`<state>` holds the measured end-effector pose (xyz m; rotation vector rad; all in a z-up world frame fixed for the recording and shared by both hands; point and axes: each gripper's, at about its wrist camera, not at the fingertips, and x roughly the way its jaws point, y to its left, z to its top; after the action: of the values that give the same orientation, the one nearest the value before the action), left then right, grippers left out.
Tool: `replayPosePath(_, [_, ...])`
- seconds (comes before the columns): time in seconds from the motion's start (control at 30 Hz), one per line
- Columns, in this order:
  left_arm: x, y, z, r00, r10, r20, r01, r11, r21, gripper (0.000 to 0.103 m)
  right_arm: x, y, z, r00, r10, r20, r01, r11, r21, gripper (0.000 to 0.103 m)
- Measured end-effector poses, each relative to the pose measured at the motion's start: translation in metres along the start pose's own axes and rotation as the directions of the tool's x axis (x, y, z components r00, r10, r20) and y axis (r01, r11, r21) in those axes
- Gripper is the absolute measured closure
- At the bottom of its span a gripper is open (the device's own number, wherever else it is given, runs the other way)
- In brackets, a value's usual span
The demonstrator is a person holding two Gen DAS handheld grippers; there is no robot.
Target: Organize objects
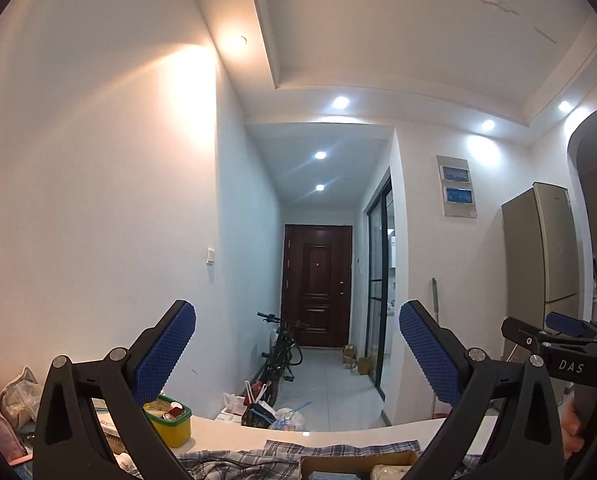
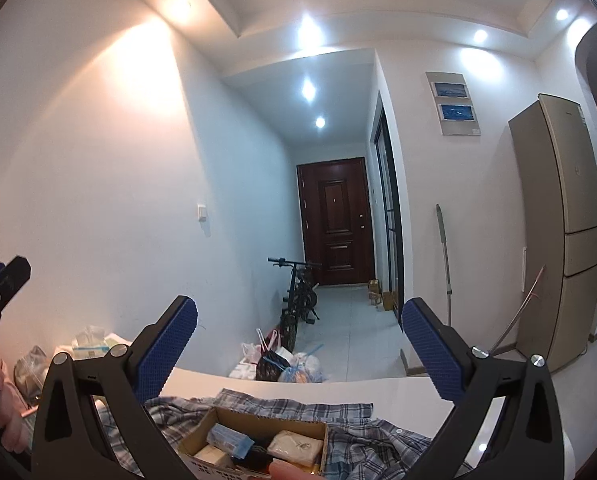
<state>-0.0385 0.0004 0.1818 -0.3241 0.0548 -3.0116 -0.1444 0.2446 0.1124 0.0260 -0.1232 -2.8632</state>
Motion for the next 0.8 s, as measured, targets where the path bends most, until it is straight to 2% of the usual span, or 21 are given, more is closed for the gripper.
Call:
replayPosePath(0.27, [0.001,0.001,-0.002,0.998,-0.040,-0.051,0.039,0.999,-0.024,0.000,-0.016,0.000,0.006,0.999,-0.021,0.041,0.020,1.000,0.017,0.001])
replayPosePath(0.43, [-0.002,0.006,0.001,0.997,-0.053,-0.050,0.050,0.997,-0.052,0.000,-0.020,0.006,0.007,0.999,0.000,0.047,0.000,1.000,0.003,0.001])
replayPosePath(0.6, [-0.003,0.006,0.001,0.997,-0.058,-0.056,0.056,0.998,-0.030,0.000,-0.017,0.008,0.005,0.997,0.072,0.041,-0.073,0.997,0.031,0.001])
replayPosePath(0.8, [-0.008,-0.002,0.007,0.996,-0.078,-0.038,0.077,0.997,-0.014,0.000,-0.011,0.015,0.002,0.998,0.062,0.007,-0.063,0.997,0.045,0.001])
